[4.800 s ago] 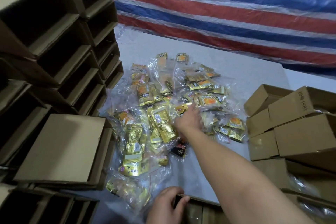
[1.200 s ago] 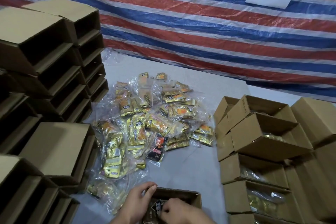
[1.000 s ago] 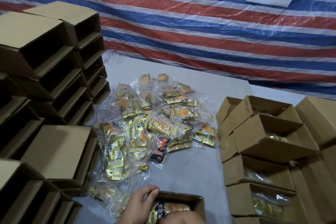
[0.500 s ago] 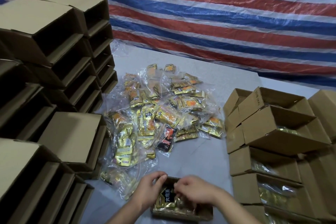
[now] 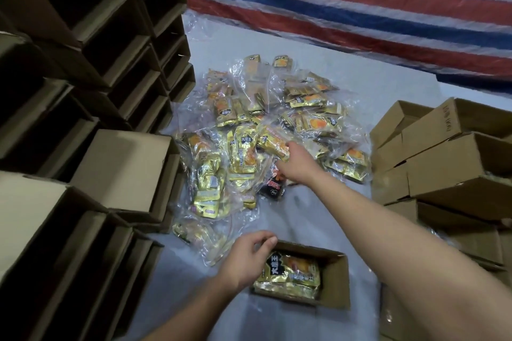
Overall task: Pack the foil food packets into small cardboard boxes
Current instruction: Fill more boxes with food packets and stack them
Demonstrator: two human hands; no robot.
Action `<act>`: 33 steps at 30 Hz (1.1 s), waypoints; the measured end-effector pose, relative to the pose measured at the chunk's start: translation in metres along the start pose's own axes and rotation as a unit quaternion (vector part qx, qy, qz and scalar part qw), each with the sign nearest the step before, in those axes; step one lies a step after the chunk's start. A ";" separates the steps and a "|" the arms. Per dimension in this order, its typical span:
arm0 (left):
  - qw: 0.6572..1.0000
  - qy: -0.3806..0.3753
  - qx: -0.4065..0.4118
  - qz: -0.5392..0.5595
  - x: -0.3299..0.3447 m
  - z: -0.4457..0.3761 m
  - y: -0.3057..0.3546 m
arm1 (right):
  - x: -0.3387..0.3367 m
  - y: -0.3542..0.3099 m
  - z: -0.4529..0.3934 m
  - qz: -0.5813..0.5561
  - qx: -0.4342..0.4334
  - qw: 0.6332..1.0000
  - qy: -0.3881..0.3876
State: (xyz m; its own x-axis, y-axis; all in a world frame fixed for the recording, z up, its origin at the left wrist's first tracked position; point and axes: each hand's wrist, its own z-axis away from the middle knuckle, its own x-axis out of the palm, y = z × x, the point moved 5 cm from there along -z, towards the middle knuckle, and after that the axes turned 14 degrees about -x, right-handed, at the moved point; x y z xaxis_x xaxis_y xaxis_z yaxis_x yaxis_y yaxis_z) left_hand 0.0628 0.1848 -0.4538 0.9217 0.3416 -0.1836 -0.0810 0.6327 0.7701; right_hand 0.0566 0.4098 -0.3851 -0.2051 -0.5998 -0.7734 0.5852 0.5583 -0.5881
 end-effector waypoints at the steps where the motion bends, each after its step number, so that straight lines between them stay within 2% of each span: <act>1: 1.000 0.004 0.005 -0.006 0.000 0.001 0.000 | 0.001 0.001 -0.011 0.019 -0.003 1.000 0.000; 5: 0.999 0.018 0.008 -0.028 -0.001 0.003 0.000 | 0.004 0.010 -0.055 0.077 -0.009 0.997 0.000; 15: 0.999 0.038 0.026 -0.022 -0.001 -0.002 -0.006 | 0.041 0.037 -0.118 0.256 0.012 0.962 -0.094; 20: 0.998 0.054 0.019 -0.032 0.000 -0.005 -0.013 | 0.048 0.042 -0.128 0.338 0.009 0.938 -0.073; 23: 0.998 0.047 0.031 -0.031 -0.001 -0.005 -0.010 | 0.045 0.038 -0.132 0.346 0.010 0.936 -0.064; 28: 0.998 0.048 0.042 -0.026 -0.001 -0.002 -0.009 | 0.036 0.039 -0.125 0.287 0.022 0.957 -0.047; 33: 0.997 0.058 0.042 -0.022 -0.001 -0.001 -0.006 | 0.024 0.043 -0.118 0.269 0.006 0.962 -0.042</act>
State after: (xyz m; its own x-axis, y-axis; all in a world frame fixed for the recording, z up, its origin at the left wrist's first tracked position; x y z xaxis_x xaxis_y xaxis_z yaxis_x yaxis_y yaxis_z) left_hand 0.0621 0.1809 -0.4586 0.8735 0.3961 -0.2831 -0.0052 0.5890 0.8081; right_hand -0.0161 0.4871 -0.4572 0.1946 -0.2706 -0.9428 0.5973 0.7951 -0.1049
